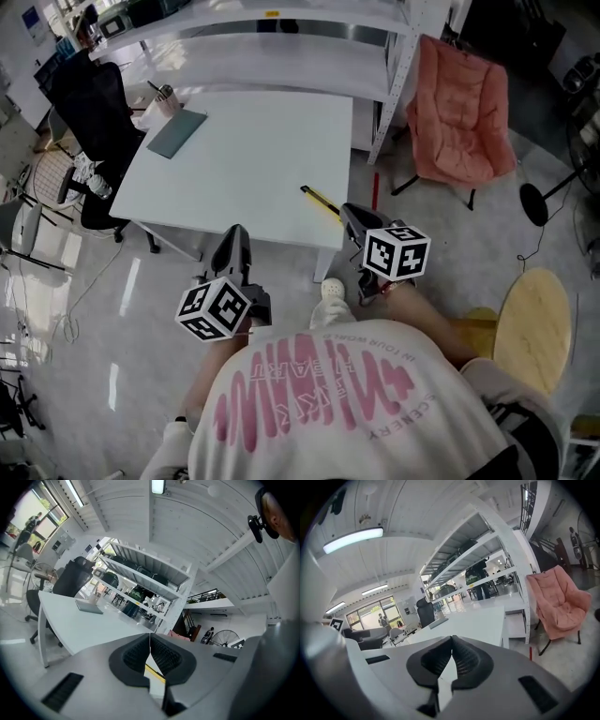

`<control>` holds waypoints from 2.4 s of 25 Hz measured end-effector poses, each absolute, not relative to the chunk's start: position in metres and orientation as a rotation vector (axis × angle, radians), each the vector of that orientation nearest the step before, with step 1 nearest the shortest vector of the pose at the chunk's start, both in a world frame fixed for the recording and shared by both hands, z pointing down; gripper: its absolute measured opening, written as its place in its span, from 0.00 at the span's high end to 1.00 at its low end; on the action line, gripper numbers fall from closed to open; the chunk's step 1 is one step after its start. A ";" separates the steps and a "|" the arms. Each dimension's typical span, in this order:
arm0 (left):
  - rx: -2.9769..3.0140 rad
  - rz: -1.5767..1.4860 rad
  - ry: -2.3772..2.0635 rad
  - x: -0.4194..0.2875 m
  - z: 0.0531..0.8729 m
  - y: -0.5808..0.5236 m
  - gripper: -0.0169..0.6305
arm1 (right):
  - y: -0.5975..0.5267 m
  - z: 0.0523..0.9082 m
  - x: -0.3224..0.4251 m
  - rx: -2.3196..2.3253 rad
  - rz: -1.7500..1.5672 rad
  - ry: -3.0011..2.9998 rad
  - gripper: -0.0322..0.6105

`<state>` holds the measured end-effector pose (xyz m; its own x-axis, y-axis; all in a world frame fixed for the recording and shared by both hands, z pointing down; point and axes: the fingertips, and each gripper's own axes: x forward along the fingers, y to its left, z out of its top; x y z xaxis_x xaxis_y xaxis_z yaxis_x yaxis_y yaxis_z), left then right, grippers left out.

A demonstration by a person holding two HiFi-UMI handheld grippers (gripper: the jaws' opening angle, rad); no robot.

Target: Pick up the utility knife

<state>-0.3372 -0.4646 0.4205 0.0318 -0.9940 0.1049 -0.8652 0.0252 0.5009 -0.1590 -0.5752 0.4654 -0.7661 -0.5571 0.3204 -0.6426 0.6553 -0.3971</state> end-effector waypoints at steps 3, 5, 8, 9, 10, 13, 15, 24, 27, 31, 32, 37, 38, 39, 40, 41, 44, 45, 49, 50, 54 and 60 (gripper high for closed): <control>1.839 -0.397 -1.901 -0.353 0.430 -0.488 0.94 | -0.611 0.482 -0.168 0.967 0.773 -2.649 0.93; 1.814 -0.392 -1.935 -0.367 0.432 -0.508 0.94 | -0.636 0.489 -0.177 0.939 0.770 -2.628 0.93; 1.758 -0.396 -1.975 -0.377 0.438 -0.531 0.94 | -0.666 0.504 -0.187 0.863 0.752 -2.588 0.91; 1.739 -0.399 -1.985 -0.378 0.440 -0.539 0.94 | -0.676 0.510 -0.189 0.838 0.750 -2.574 0.91; 1.722 -0.401 -1.997 -0.380 0.442 -0.547 0.94 | -0.686 0.516 -0.191 0.815 0.752 -2.562 0.91; 1.659 -0.410 -2.043 -0.393 0.448 -0.565 0.94 | -0.715 0.530 -0.202 0.753 0.746 -2.537 0.91; 1.616 -0.411 -2.068 -0.402 0.454 -0.573 0.94 | -0.728 0.543 -0.212 0.696 0.721 -2.511 0.86; 1.503 -0.393 -2.102 -0.420 0.481 -0.593 0.94 | -0.750 0.603 -0.241 0.476 0.550 -2.359 0.63; 1.477 -0.385 -2.109 -0.424 0.487 -0.593 0.94 | -0.752 0.617 -0.246 0.449 0.521 -2.312 0.56; 1.450 -0.374 -2.118 -0.431 0.493 -0.590 0.94 | -0.754 0.630 -0.246 0.456 0.463 -2.243 0.52; 1.446 -0.374 -2.119 -0.433 0.494 -0.590 0.94 | -0.754 0.633 -0.245 0.460 0.452 -2.224 0.51; 1.449 -0.381 -2.109 -0.434 0.497 -0.591 0.94 | -0.755 0.646 -0.242 0.485 0.431 -2.170 0.52; 1.453 -0.383 -2.106 -0.434 0.496 -0.592 0.94 | -0.756 0.646 -0.241 0.497 0.418 -2.163 0.53; 1.458 -0.385 -2.103 -0.433 0.496 -0.592 0.94 | -0.756 0.645 -0.241 0.508 0.399 -2.151 0.54; 1.462 -0.386 -2.100 -0.433 0.496 -0.593 0.94 | -0.757 0.645 -0.240 0.516 0.376 -2.137 0.55; 1.466 -0.387 -2.096 -0.432 0.496 -0.593 0.94 | -0.757 0.645 -0.239 0.521 0.355 -2.124 0.58; 1.467 -0.386 -2.090 -0.431 0.497 -0.591 0.94 | -0.756 0.644 -0.238 0.538 0.347 -2.108 0.59; 1.463 -0.387 -2.089 -0.431 0.498 -0.590 0.94 | -0.756 0.643 -0.238 0.543 0.349 -2.106 0.59; 1.448 -0.392 -2.095 -0.434 0.502 -0.583 0.94 | -0.754 0.645 -0.237 0.554 0.356 -2.097 0.61; 1.447 -0.393 -2.096 -0.434 0.502 -0.580 0.94 | -0.753 0.645 -0.237 0.556 0.358 -2.092 0.62; 1.458 -0.394 -2.092 -0.430 0.499 -0.576 0.94 | -0.747 0.644 -0.236 0.553 0.363 -2.076 0.69; 1.475 -0.394 -2.080 -0.425 0.494 -0.574 0.94 | -0.742 0.642 -0.234 0.557 0.378 -2.050 0.74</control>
<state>-0.4249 -0.5744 0.4936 -0.2433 -0.9322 0.2679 -0.7699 0.3535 0.5313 -0.2340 -0.7415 0.6418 -0.4503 -0.2354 0.8613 -0.5271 0.8487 -0.0436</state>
